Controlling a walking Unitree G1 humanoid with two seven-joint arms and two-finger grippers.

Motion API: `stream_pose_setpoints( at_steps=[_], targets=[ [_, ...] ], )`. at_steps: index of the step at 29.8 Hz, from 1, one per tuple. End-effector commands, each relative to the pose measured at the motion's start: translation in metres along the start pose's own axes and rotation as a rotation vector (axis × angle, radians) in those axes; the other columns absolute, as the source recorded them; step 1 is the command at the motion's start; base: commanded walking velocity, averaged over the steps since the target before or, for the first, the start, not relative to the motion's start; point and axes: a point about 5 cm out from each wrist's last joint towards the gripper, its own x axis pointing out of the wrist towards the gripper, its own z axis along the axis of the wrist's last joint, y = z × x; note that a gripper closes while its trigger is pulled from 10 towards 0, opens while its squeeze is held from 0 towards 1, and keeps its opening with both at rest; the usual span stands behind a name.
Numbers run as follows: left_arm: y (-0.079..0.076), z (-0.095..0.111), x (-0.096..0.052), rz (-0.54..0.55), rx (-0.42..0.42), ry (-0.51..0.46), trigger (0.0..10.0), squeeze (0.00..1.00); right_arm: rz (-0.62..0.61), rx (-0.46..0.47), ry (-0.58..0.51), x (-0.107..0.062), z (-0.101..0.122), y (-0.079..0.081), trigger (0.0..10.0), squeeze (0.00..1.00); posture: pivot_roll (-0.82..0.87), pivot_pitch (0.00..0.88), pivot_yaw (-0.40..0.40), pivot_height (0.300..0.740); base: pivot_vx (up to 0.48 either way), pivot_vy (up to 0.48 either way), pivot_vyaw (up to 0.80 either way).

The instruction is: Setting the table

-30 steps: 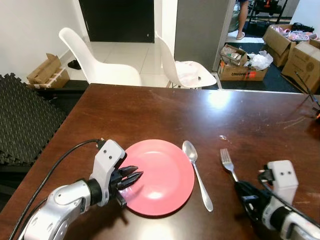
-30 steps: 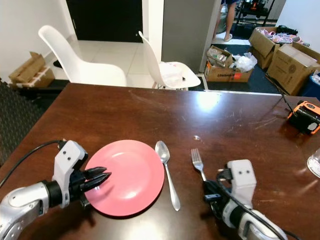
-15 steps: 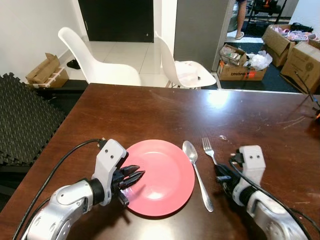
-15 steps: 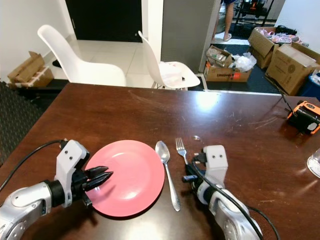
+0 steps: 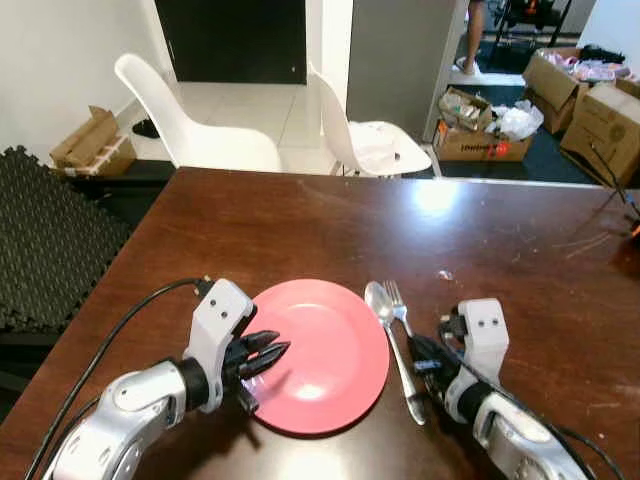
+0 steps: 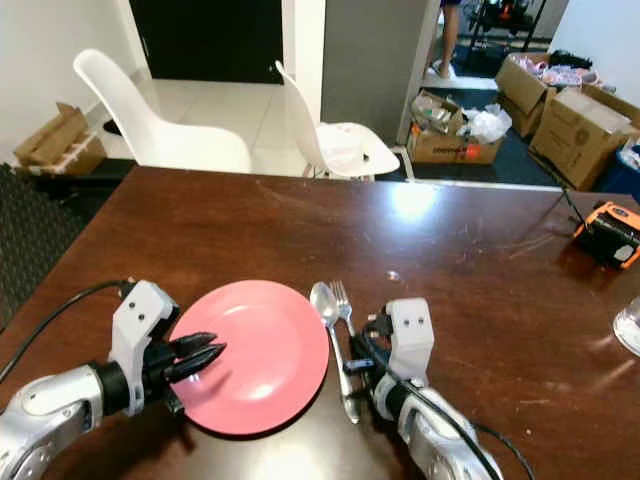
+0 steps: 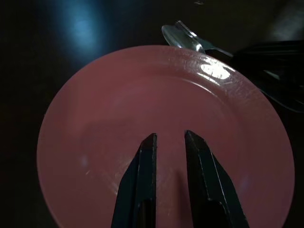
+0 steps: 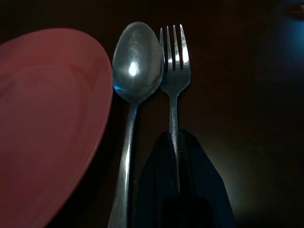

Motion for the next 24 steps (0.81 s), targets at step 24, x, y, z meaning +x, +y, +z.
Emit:
stream_pose_setpoints(
  at_steps=[24],
  targets=[
    [-0.004,-0.008,0.001,-0.018,-0.007,0.022,10.0,0.00,-0.110,-0.064,0.107,-0.021,-0.017,-0.015,10.0,0.00,-0.02,0.245,0.121,0.740,0.000,0.000,0.00]
  ],
)
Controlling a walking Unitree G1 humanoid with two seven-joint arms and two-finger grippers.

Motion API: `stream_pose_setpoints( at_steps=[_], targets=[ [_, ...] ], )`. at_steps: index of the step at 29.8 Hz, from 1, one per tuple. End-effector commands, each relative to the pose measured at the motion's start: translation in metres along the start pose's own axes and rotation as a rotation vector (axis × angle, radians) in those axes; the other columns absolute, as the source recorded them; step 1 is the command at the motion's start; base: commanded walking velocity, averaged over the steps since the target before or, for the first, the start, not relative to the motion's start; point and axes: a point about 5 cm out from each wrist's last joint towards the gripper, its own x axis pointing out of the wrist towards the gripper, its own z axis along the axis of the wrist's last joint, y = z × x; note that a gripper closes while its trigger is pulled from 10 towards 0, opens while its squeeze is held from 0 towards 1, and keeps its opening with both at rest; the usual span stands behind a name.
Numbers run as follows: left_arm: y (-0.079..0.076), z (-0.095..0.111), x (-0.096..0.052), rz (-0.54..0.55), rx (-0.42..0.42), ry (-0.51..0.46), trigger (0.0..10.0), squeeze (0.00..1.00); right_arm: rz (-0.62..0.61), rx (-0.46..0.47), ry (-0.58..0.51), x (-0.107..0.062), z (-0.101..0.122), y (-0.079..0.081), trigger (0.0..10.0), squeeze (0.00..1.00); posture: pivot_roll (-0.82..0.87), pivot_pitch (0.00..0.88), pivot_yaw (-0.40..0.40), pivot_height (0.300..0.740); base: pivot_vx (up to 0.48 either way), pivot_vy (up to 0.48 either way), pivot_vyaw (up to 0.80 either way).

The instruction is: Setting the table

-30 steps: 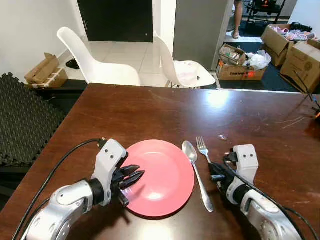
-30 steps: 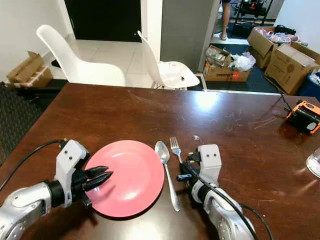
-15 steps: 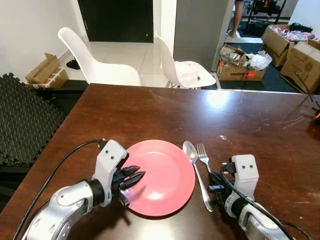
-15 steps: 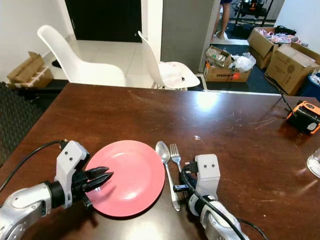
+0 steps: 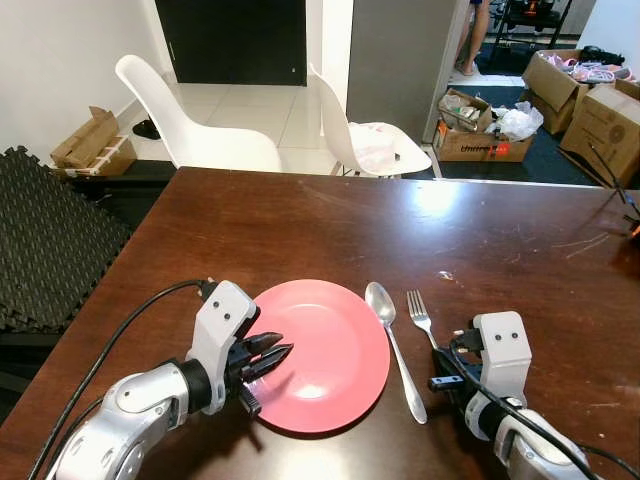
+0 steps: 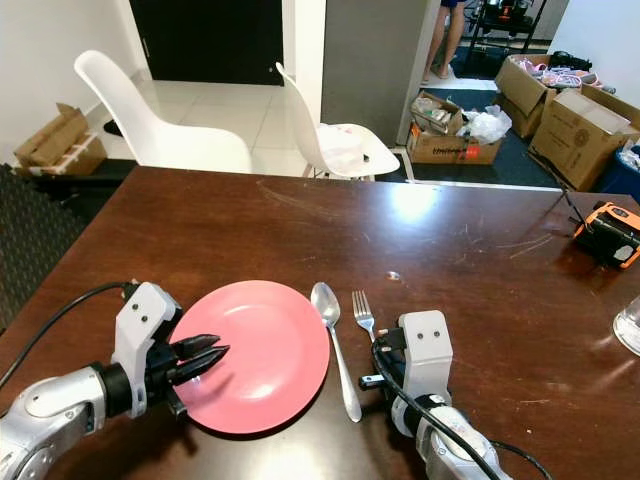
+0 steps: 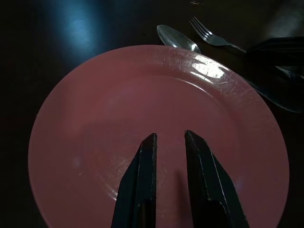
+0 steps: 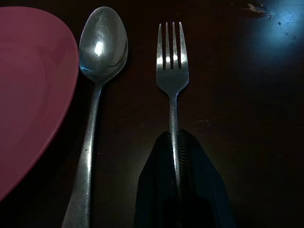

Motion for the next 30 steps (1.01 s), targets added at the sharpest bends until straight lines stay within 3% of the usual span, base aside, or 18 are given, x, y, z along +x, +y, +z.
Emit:
stream_pose_setpoints(
  at_steps=[1,5,6,7,14,15,19,22,26,30],
  targets=[
    [-0.001,-0.007,-0.001,-0.006,0.000,0.022,10.0,0.00,-0.009,0.021,0.076,-0.003,-0.017,-0.001,10.0,0.00,-0.02,0.244,0.121,0.740,0.000,0.000,0.00],
    [-0.001,-0.007,-0.001,-0.007,0.002,0.022,10.0,0.00,-0.001,0.021,0.060,-0.002,-0.015,-0.001,10.0,0.00,-0.02,0.242,0.123,0.740,0.000,0.000,0.00],
    [-0.001,-0.007,-0.001,-0.007,0.002,0.022,10.0,0.00,0.000,0.018,0.053,-0.002,-0.014,-0.001,10.0,0.33,-0.02,0.242,0.123,0.740,0.000,0.000,0.00],
    [0.000,-0.007,-0.001,-0.007,0.003,0.023,10.0,0.00,-0.007,0.018,0.041,-0.002,-0.012,-0.002,10.0,1.00,-0.02,0.243,0.123,0.740,0.000,0.000,0.00],
    [0.000,-0.008,-0.002,-0.006,0.001,0.026,10.0,0.00,-0.033,0.008,-0.040,-0.004,0.002,-0.004,10.0,0.98,-0.03,0.246,0.122,0.740,0.000,0.000,0.00],
    [0.000,-0.008,-0.002,-0.007,0.001,0.026,10.0,0.00,-0.025,0.019,-0.068,-0.005,0.006,-0.003,10.0,0.00,-0.03,0.247,0.122,0.740,0.000,0.000,0.00],
    [-0.001,-0.008,-0.002,-0.007,-0.001,0.024,10.0,0.00,0.001,0.048,-0.247,-0.018,0.035,0.000,10.0,0.00,-0.02,0.249,0.122,0.740,0.000,0.000,0.00],
    [0.001,-0.007,-0.003,0.023,-0.026,0.007,10.0,0.00,0.027,0.013,-0.404,-0.031,0.063,0.018,10.0,0.00,-0.03,0.249,0.128,0.740,0.000,0.000,0.00],
    [0.003,-0.006,-0.001,0.096,-0.067,-0.021,10.0,0.00,0.032,0.024,-0.429,-0.034,0.064,0.033,10.0,0.00,-0.03,0.248,0.128,0.740,0.000,0.000,0.00],
    [0.012,-0.014,-0.005,0.315,-0.168,-0.038,10.0,0.00,-0.020,0.043,-0.383,-0.032,0.038,0.050,10.0,0.00,-0.02,0.234,0.120,0.740,0.000,0.000,0.00]
  ],
)
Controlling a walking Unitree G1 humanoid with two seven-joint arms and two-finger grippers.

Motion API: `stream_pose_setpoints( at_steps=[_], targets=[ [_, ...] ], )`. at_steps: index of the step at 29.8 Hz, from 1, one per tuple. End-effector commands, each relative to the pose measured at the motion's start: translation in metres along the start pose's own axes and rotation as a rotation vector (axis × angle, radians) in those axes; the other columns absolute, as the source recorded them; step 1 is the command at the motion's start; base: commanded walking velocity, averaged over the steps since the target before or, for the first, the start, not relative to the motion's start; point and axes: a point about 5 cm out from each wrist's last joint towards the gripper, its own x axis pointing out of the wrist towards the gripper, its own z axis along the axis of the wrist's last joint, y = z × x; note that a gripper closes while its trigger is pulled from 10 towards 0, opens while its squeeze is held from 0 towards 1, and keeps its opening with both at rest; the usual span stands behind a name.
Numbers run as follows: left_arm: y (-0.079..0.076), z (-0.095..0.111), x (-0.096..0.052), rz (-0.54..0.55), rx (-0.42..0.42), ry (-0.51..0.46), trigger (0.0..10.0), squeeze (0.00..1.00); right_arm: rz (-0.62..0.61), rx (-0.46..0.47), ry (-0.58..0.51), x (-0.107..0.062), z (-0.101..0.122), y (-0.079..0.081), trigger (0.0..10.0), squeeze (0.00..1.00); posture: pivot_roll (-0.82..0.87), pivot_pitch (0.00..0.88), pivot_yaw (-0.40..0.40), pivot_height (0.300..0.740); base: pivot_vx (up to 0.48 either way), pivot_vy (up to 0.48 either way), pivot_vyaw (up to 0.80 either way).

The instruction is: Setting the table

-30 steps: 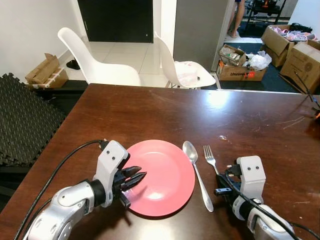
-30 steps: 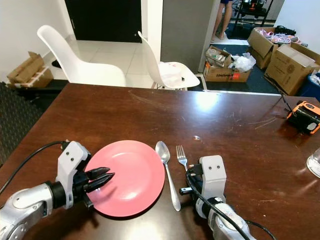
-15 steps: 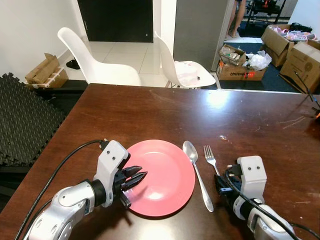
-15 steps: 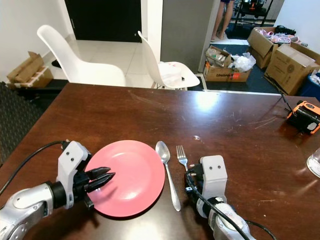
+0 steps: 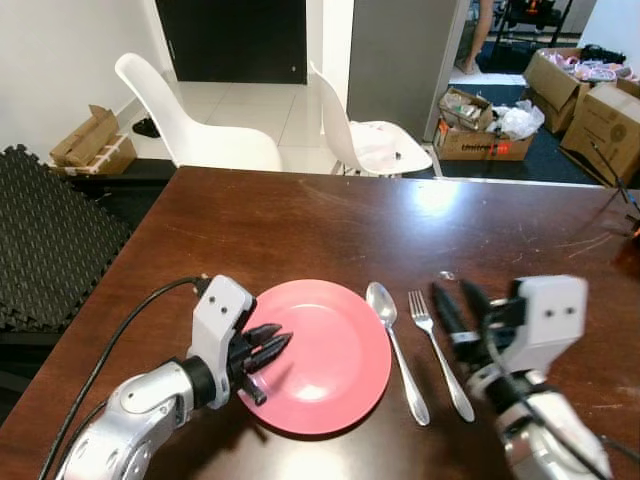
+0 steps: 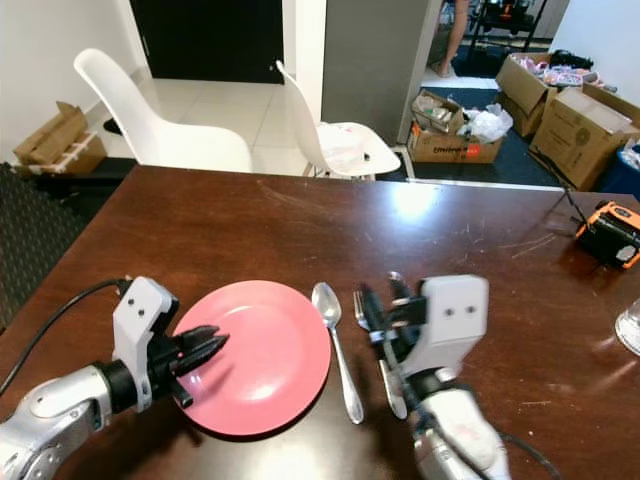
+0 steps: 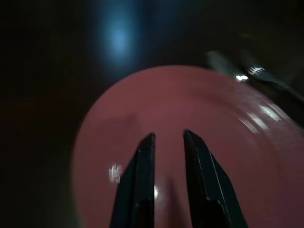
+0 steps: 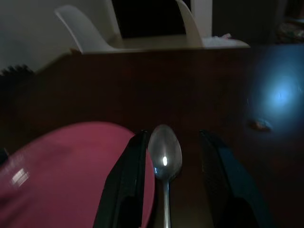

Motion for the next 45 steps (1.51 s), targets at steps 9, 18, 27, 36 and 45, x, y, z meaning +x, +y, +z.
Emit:
stream_pose_setpoints(
  at_steps=[9,18,27,36,45],
  targets=[
    [0.018,-0.021,-0.018,0.296,-0.046,0.015,10.0,0.00,-0.055,-0.049,-0.018,0.002,-0.009,-0.005,10.0,0.00,-0.02,0.218,0.101,0.740,0.000,0.000,0.00],
    [0.019,-0.015,-0.013,0.390,-0.068,-0.050,10.0,0.00,-0.085,-0.070,-0.022,0.005,-0.012,-0.010,10.0,0.00,-0.04,0.198,0.066,0.740,0.000,0.000,0.00],
    [0.023,-0.003,-0.002,0.442,-0.067,-0.132,10.0,0.00,-0.043,-0.114,-0.043,0.018,-0.009,-0.015,10.0,0.00,-0.06,0.151,0.024,0.740,0.000,0.000,0.00],
    [0.027,0.001,0.000,0.465,-0.037,-0.151,10.0,0.00,-0.006,-0.093,-0.068,0.027,-0.008,-0.008,10.0,0.00,-0.05,0.121,0.031,0.740,0.000,0.000,0.00],
    [0.030,0.005,0.003,0.479,-0.003,-0.170,10.0,0.00,0.020,-0.066,-0.089,0.035,-0.007,-0.005,10.0,0.00,-0.04,0.107,0.036,0.740,0.000,0.000,0.00]
  ],
)
